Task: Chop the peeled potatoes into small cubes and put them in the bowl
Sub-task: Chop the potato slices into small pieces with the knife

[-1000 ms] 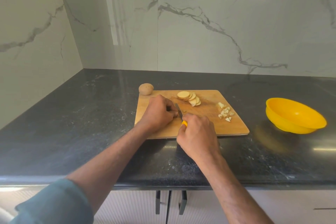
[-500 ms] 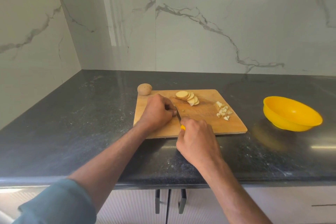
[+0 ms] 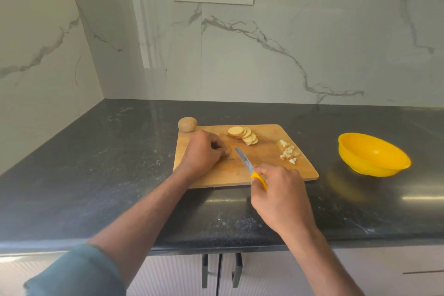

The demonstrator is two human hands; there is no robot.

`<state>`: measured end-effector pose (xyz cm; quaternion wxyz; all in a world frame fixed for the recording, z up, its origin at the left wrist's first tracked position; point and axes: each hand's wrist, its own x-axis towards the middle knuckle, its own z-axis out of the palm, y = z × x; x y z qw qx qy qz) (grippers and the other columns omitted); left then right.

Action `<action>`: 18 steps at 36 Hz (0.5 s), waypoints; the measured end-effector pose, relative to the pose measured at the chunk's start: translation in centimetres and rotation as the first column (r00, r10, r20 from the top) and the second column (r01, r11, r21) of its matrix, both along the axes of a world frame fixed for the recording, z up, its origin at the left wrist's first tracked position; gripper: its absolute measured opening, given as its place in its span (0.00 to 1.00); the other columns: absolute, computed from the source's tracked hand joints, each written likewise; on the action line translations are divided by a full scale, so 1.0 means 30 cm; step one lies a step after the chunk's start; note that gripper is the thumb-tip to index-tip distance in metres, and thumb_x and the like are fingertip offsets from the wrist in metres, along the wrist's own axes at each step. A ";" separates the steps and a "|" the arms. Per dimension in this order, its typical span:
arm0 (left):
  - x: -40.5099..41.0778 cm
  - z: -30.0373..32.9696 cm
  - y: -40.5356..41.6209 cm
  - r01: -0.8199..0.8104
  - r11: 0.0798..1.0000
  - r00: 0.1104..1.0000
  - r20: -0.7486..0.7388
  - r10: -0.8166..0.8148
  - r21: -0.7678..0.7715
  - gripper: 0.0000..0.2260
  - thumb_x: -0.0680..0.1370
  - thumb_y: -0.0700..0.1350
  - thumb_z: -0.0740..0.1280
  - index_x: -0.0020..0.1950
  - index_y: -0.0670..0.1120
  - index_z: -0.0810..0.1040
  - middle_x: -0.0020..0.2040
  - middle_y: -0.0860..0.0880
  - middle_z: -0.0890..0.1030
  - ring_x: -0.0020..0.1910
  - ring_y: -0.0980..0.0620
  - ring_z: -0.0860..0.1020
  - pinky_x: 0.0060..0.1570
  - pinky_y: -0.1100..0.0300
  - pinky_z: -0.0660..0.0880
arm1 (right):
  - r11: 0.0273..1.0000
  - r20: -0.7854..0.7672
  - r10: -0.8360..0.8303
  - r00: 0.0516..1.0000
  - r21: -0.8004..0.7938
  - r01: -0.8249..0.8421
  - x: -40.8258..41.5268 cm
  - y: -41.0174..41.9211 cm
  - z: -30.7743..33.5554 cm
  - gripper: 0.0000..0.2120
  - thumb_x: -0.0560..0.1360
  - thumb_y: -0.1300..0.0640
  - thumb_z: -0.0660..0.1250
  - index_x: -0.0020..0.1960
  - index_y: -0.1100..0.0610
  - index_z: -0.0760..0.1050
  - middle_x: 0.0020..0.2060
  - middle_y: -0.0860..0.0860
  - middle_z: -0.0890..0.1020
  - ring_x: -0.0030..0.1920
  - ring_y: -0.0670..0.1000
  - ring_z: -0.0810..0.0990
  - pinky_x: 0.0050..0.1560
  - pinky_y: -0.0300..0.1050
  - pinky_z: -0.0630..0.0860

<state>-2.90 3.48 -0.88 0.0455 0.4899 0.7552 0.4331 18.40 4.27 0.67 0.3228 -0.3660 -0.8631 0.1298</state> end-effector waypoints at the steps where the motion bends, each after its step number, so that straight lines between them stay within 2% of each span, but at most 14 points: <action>1: -0.004 -0.001 -0.003 -0.003 1.000 0.999 0.035 0.002 0.020 0.03 0.74 0.39 0.77 0.40 0.45 0.87 0.37 0.55 0.84 0.39 0.63 0.81 0.40 0.70 0.76 | 1.000 -0.011 -0.005 1.000 0.005 0.005 -0.008 -0.003 0.003 0.08 0.74 0.59 0.69 0.52 0.56 0.84 0.41 0.51 0.86 0.33 0.52 0.79 0.35 0.45 0.76; 4: -0.013 -0.002 -0.008 -0.033 0.997 0.994 0.105 0.026 0.066 0.06 0.76 0.40 0.76 0.39 0.47 0.85 0.37 0.55 0.84 0.36 0.62 0.79 0.37 0.72 0.72 | 0.999 0.029 -0.011 1.000 0.042 0.010 -0.048 -0.006 0.011 0.09 0.75 0.57 0.67 0.53 0.55 0.83 0.39 0.51 0.85 0.33 0.52 0.77 0.33 0.40 0.68; 6: -0.014 0.001 -0.010 -0.070 0.992 0.989 0.135 0.056 0.107 0.05 0.77 0.41 0.75 0.41 0.46 0.85 0.37 0.54 0.82 0.34 0.62 0.76 0.35 0.71 0.71 | 0.998 0.059 0.006 0.998 0.057 -0.009 -0.088 -0.013 0.014 0.10 0.76 0.57 0.66 0.55 0.54 0.82 0.40 0.50 0.85 0.32 0.49 0.76 0.28 0.31 0.60; 7: -0.016 0.001 -0.010 -0.094 0.987 0.986 0.153 0.073 0.131 0.04 0.77 0.40 0.74 0.42 0.44 0.84 0.36 0.53 0.81 0.32 0.63 0.75 0.33 0.71 0.71 | 0.998 0.070 0.017 0.997 0.061 -0.021 -0.110 -0.019 0.014 0.10 0.76 0.57 0.66 0.56 0.53 0.81 0.40 0.49 0.85 0.31 0.46 0.72 0.26 0.31 0.58; 9: -0.021 0.000 -0.010 -0.131 0.978 0.976 0.193 0.100 0.160 0.04 0.78 0.40 0.73 0.43 0.41 0.84 0.35 0.52 0.79 0.30 0.64 0.74 0.32 0.71 0.70 | 0.996 0.086 0.029 0.996 0.077 -0.035 -0.153 -0.030 0.015 0.13 0.77 0.58 0.65 0.60 0.52 0.80 0.41 0.49 0.84 0.33 0.47 0.71 0.29 0.30 0.59; 12: -0.018 0.000 -0.009 -0.149 0.977 0.974 0.196 0.117 0.155 0.04 0.78 0.39 0.73 0.44 0.41 0.83 0.37 0.49 0.81 0.33 0.60 0.74 0.34 0.69 0.70 | 0.997 0.143 0.001 0.990 0.076 -0.012 -0.196 -0.031 0.013 0.14 0.77 0.58 0.64 0.62 0.53 0.79 0.43 0.51 0.83 0.37 0.51 0.72 0.35 0.40 0.68; 18: -0.014 -0.003 -0.006 -0.126 0.983 0.983 0.151 0.105 0.133 0.03 0.77 0.40 0.73 0.44 0.44 0.82 0.40 0.48 0.82 0.38 0.56 0.76 0.35 0.71 0.72 | 0.994 0.177 -0.106 0.978 0.039 0.101 -0.184 -0.038 0.003 0.12 0.78 0.58 0.64 0.61 0.54 0.77 0.45 0.52 0.82 0.38 0.52 0.74 0.37 0.43 0.70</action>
